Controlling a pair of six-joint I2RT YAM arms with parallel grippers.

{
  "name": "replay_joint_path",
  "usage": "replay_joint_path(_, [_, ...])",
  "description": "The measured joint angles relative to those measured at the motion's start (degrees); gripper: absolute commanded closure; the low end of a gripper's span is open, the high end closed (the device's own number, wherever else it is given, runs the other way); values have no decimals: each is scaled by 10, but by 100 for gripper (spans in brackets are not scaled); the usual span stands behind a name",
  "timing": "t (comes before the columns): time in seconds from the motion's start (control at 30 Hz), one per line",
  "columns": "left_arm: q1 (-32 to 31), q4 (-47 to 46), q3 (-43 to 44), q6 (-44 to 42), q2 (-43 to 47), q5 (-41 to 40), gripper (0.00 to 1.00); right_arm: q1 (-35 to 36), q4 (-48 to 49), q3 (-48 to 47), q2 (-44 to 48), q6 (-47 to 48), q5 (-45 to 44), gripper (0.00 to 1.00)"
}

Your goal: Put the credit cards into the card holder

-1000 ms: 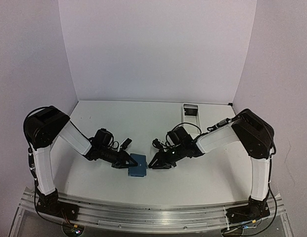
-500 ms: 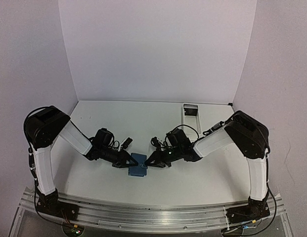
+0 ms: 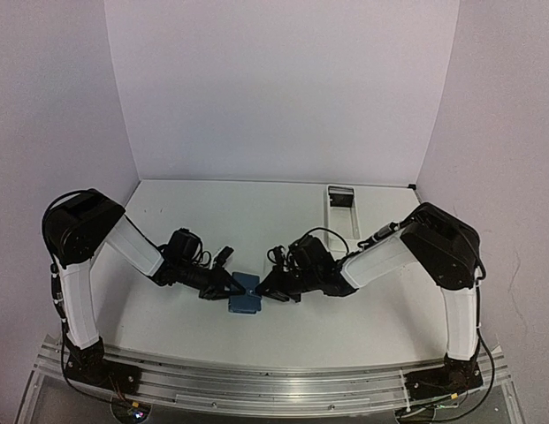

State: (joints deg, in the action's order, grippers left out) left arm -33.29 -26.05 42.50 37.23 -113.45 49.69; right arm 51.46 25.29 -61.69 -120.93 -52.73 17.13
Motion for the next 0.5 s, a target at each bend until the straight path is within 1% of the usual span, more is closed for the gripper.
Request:
replay_joint_path(0.07, [1, -1, 0, 4, 0, 0, 80, 8, -1, 0, 2, -8, -28, 90])
replay_joint_path(0.17, [2, -9, 0, 7, 0, -5, 72, 18, 0, 1, 4, -15, -58, 91])
replay_joint_path(0.33, [0, -43, -1, 7, -1, -14, 60, 38, 4, 1, 4, -20, -79, 92])
replay_joint_path(0.5, [2, -85, -17, 16, -1, -14, 58, 44, 4, 1, 4, -23, -85, 94])
